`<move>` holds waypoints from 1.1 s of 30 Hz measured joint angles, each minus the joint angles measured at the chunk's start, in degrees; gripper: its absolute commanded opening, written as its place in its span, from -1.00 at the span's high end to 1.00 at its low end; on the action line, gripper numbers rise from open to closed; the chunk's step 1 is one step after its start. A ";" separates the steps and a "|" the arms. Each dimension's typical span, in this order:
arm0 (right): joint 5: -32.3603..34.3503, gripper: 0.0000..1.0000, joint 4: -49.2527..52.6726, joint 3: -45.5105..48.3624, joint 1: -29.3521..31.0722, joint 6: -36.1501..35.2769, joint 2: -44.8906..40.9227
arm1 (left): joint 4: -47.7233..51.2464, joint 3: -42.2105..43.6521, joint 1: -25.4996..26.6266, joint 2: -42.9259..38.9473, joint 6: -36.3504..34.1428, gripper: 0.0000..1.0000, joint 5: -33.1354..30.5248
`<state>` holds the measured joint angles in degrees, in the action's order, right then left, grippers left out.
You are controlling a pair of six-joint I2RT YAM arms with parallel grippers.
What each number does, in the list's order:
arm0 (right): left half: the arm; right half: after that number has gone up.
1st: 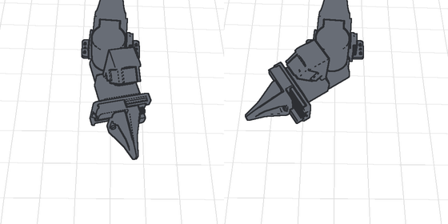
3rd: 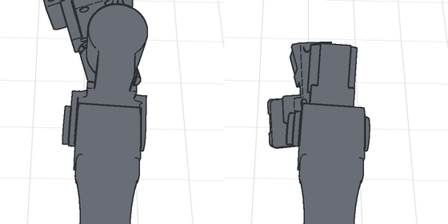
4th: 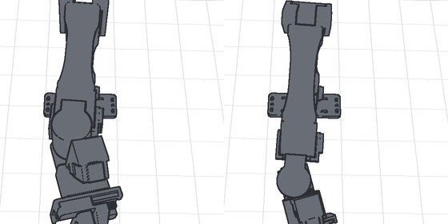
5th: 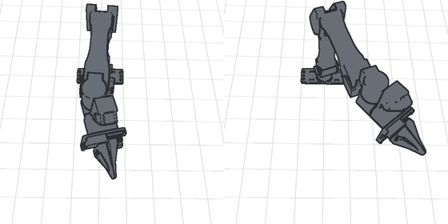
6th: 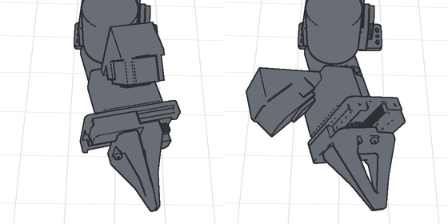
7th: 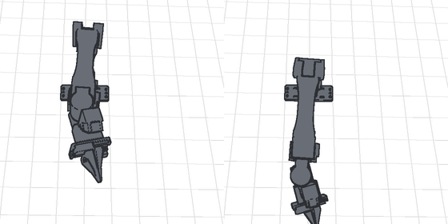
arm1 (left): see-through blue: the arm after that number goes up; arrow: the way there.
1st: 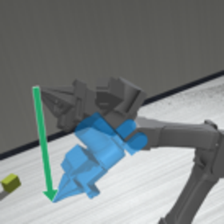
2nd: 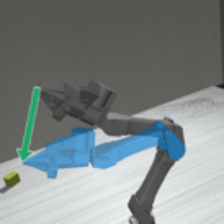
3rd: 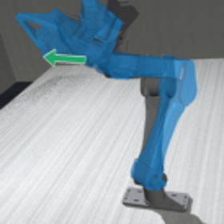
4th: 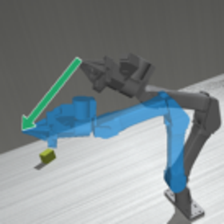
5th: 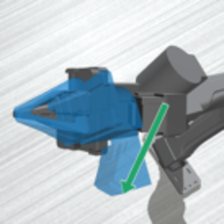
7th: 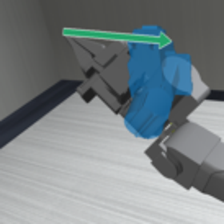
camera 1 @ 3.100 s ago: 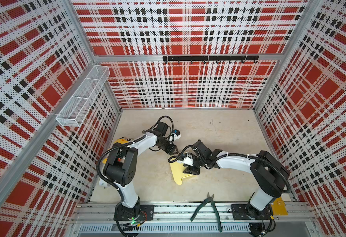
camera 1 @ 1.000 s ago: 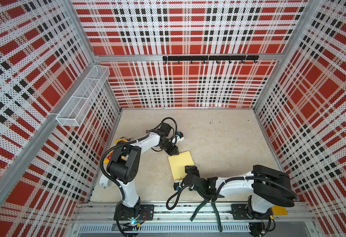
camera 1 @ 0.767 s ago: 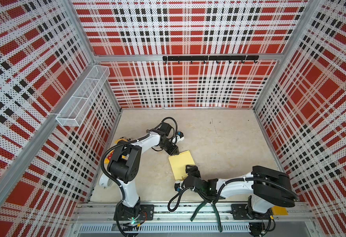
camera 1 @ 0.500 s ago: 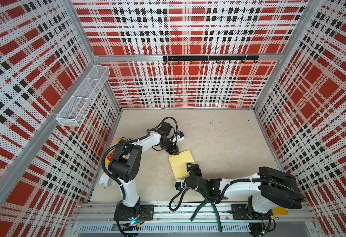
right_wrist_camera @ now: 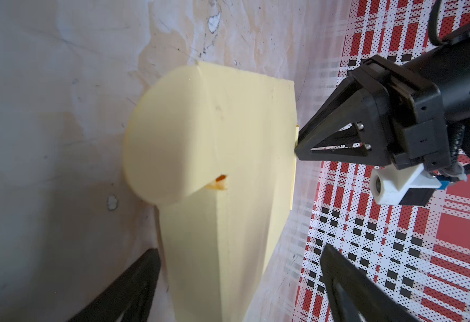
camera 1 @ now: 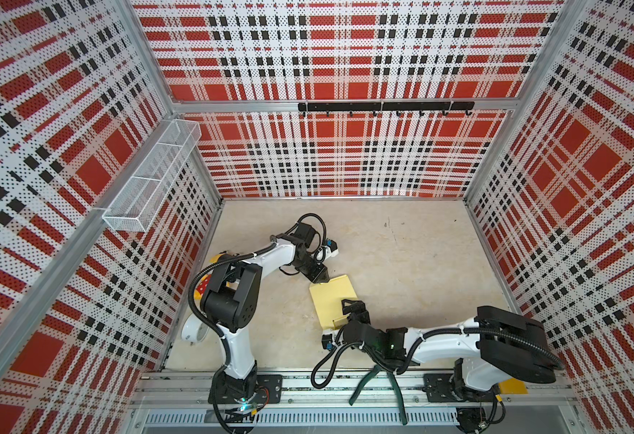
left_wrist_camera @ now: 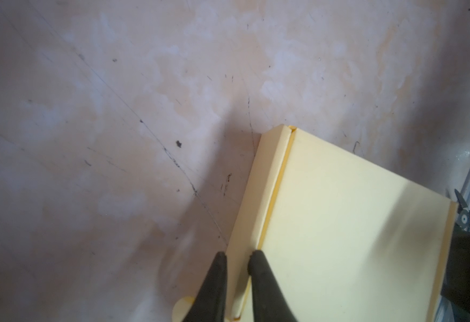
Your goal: Fold the paper box
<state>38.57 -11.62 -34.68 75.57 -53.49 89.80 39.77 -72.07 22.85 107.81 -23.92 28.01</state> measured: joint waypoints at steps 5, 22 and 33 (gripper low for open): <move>2.67 -0.89 -5.16 0.83 0.02 -1.81 4.26 | 0.33 -0.44 0.00 0.33 0.00 0.59 0.02; 8.63 -0.60 -33.38 3.76 -0.55 -13.29 15.08 | 0.35 -0.52 0.07 0.42 -0.24 0.58 0.04; 7.06 -0.13 -38.56 4.13 -1.79 -14.29 15.26 | -0.22 -0.26 0.07 -0.39 -0.35 0.31 -0.44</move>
<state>45.63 -50.17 -30.55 73.78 -67.79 105.06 39.55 -72.34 22.92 107.42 -24.27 27.57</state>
